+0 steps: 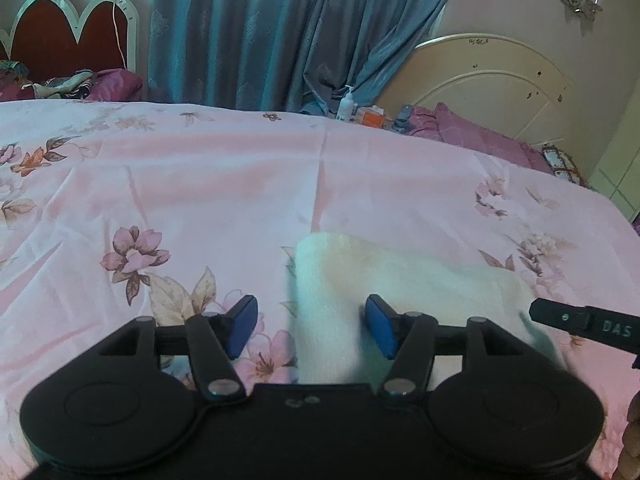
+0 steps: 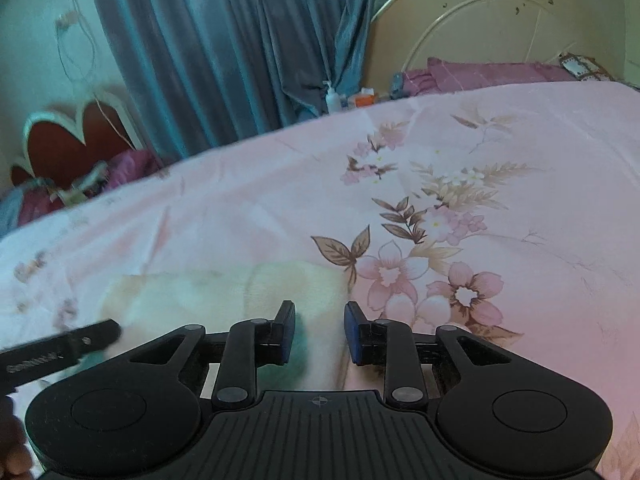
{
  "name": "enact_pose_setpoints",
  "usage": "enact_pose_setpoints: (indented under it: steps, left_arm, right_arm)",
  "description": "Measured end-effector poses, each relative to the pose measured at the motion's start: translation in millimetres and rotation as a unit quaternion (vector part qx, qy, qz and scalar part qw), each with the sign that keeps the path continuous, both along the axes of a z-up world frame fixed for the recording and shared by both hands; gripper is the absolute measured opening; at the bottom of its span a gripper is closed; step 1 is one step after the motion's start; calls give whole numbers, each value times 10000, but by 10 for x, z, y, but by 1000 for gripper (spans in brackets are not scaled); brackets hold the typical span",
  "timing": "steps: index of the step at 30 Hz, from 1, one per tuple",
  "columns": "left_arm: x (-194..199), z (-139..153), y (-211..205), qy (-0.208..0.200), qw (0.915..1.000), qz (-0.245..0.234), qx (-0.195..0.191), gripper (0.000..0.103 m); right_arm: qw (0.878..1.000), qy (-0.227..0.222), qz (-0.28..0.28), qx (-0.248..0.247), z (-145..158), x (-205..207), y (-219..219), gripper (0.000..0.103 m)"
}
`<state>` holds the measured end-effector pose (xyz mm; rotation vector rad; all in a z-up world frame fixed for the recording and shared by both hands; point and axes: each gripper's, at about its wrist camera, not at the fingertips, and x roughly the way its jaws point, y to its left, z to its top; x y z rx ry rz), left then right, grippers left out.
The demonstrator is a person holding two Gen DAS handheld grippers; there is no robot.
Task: Fold small clothes
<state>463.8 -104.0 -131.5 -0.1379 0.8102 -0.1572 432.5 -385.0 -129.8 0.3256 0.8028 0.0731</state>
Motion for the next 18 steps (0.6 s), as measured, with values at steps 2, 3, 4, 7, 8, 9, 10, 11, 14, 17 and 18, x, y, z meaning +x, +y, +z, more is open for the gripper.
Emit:
enact_pose_setpoints:
  steps: [2, 3, 4, 7, 8, 9, 10, 11, 14, 17, 18]
  left_arm:
    - [-83, 36, 26, -54, 10000, -33, -15, 59]
    - [-123, 45, 34, -68, 10000, -54, -30, 59]
    - [-183, 57, 54, -83, 9999, -68, -52, 59]
    - [-384, 76, 121, -101, 9998, -113, -115, 58]
    - [-443, 76, 136, -83, 9998, -124, -133, 58]
    - [-525, 69, 154, -64, 9998, -144, -156, 58]
    - [-587, 61, 160, -58, 9997, -156, -162, 58]
    - [-642, 52, 154, -54, 9997, -170, -146, 58]
    - [-712, 30, 136, -26, 9998, -195, -76, 58]
    - [-705, -17, 94, 51, 9997, -229, 7, 58]
    - [-693, -31, 77, 54, 9997, -242, 39, 58]
  right_arm:
    - [9999, -103, 54, -2, 93, -99, 23, 27]
    - [9998, -148, 98, 31, 137, -148, 36, 27]
    - [9997, -194, 163, 46, 173, -218, 56, 27]
    - [9988, -278, 398, 12, 257, -438, 162, 27]
    - [9986, -272, 456, -5, 258, -503, 193, 27]
    - [9985, -243, 488, -19, 242, -556, 225, 27]
    - [9984, -202, 536, -23, 219, -619, 255, 27]
    - [9982, -178, 566, -55, 183, -663, 270, 27]
    - [9975, -90, 633, -304, 66, -768, 345, 27]
    - [9971, -8, 605, -463, -59, -752, 374, 26]
    - [9970, -24, 593, -507, -87, -746, 376, 26]
